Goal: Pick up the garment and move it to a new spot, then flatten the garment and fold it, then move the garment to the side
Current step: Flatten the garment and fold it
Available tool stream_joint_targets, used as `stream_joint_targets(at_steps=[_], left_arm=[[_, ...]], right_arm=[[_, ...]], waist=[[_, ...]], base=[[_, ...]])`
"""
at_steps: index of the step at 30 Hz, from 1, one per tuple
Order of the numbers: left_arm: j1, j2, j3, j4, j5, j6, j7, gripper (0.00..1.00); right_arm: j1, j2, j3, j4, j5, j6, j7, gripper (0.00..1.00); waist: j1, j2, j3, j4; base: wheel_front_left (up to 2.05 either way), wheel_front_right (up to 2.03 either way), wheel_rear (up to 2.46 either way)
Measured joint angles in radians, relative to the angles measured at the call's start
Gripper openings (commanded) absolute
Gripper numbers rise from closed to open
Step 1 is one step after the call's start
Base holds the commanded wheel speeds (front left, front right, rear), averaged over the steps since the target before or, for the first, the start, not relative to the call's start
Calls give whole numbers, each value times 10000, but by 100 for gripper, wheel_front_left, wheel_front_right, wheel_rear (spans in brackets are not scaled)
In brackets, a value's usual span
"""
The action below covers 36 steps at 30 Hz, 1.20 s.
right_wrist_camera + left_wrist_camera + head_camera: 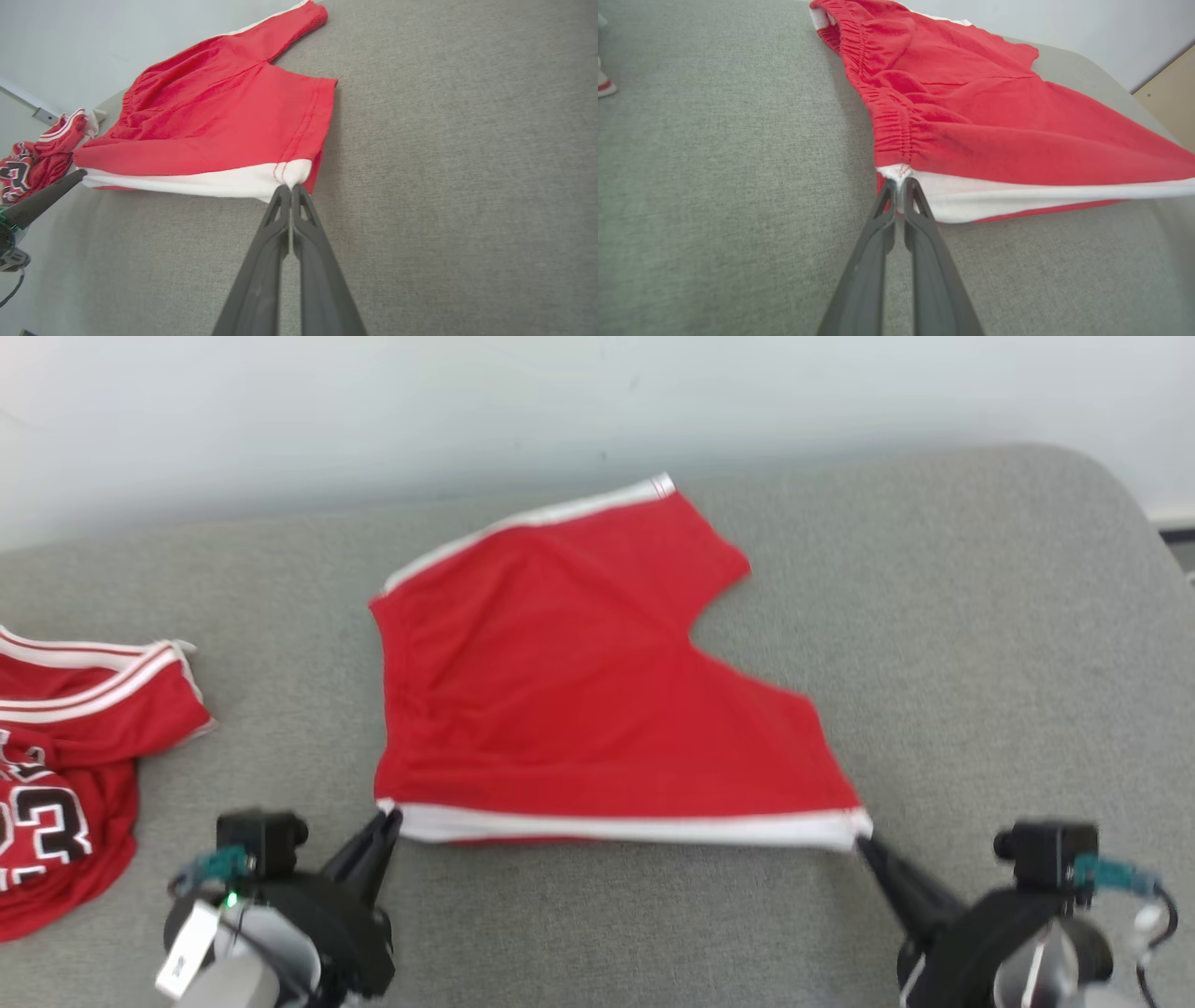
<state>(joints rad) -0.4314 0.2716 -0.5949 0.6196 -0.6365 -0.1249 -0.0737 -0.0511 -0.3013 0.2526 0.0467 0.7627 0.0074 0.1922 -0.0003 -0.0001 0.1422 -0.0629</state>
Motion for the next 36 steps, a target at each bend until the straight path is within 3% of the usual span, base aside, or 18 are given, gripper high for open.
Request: stream_joint_targets(at_steps=[10, 19, 20, 21, 22, 23, 31, 36], left_arm=[[1540, 397, -217, -1185, -48, 0, -336, 0], [2282, 702, -328, -1695, 25, 224, -339, 0], [2290, 702, -328, -1774, 25, 268, -339, 13], [2295, 698, -334, -1829, 31, 299, -339, 35], [2317, 700, -343, -1854, 52, 384, -330, 86], [2368, 709, -364, -1877, 94, 403, -324, 100], [2517, 763, -437, -2128, 261, 665, -247, 100], [2681, 729, 286, -2686, 46, 1026, -1047, 100]], right_arm=[[1987, -203, 201, -1438, 456, -268, 686, 0], [2316, -349, 268, -1806, 481, -604, 1175, 0], [2317, -370, 297, -1806, 481, -610, 1229, 16], [2315, -376, 311, -1806, 481, -619, 1258, 35], [2311, -395, 353, -1804, 477, -617, 1287, 40], [2311, -416, 393, -1793, 477, -617, 1352, 100], [2297, -568, 351, -1269, 138, -796, 1388, 100], [2228, -357, -61, -1352, 98, -880, 775, 100]], waist=[[1, 0, -625, 270], [3, 0, -526, 257], [4, 0, -510, 259], [4, 0, -495, 264], [4, 0, -481, 271], [4, 0, -468, 281], [4, 1, -416, 462], [4, 1, -488, 621]], base=[[0, 0, 0], [0, 0, 0], [0, 0, 0], [0, 0, 0], [0, 0, 0], [0, 0, 0], [0, 0, 0], [0, 0, 0]])
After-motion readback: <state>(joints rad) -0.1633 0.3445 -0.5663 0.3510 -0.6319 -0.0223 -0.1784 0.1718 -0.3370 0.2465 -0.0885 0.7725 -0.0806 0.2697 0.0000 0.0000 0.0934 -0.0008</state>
